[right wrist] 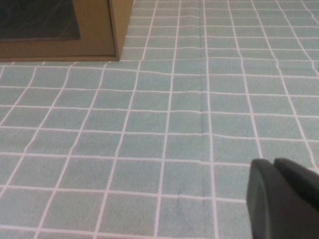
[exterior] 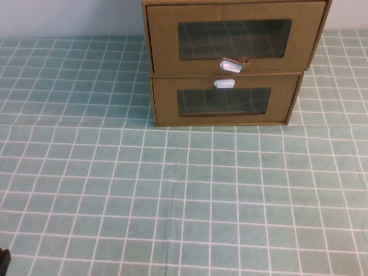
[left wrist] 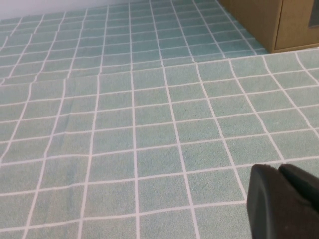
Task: Open the shoe box
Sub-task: 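Pull the top drawer of the cardboard box fully open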
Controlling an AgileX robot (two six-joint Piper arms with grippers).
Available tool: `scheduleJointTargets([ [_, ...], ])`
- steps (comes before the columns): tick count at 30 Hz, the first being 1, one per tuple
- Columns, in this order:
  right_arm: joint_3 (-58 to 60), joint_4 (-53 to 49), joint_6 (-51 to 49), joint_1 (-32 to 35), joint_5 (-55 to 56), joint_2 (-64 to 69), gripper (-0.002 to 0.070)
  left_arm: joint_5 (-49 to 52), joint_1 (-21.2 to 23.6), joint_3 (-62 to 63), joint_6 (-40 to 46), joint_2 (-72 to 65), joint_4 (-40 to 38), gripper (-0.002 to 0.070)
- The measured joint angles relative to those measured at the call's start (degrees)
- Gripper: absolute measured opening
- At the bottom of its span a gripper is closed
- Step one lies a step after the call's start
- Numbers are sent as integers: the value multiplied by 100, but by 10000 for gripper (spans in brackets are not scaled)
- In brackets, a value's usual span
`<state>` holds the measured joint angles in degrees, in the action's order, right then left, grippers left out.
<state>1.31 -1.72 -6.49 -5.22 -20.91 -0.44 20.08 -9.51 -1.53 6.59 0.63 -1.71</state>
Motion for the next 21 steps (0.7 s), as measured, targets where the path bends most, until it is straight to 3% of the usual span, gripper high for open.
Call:
scheduleJointTargets([
  [14, 0, -164, 3, 0, 228, 0, -14, -124, 0, 0, 0, 0, 25, -5],
  [17, 0, -282, 3, 0, 789, 0, -13, -566, 0, 0, 0, 0, 25, -5],
  [21, 0, -753, 3, 0, 2091, 0, -13, -1920, 0, 0, -146, 0, 25, -5],
])
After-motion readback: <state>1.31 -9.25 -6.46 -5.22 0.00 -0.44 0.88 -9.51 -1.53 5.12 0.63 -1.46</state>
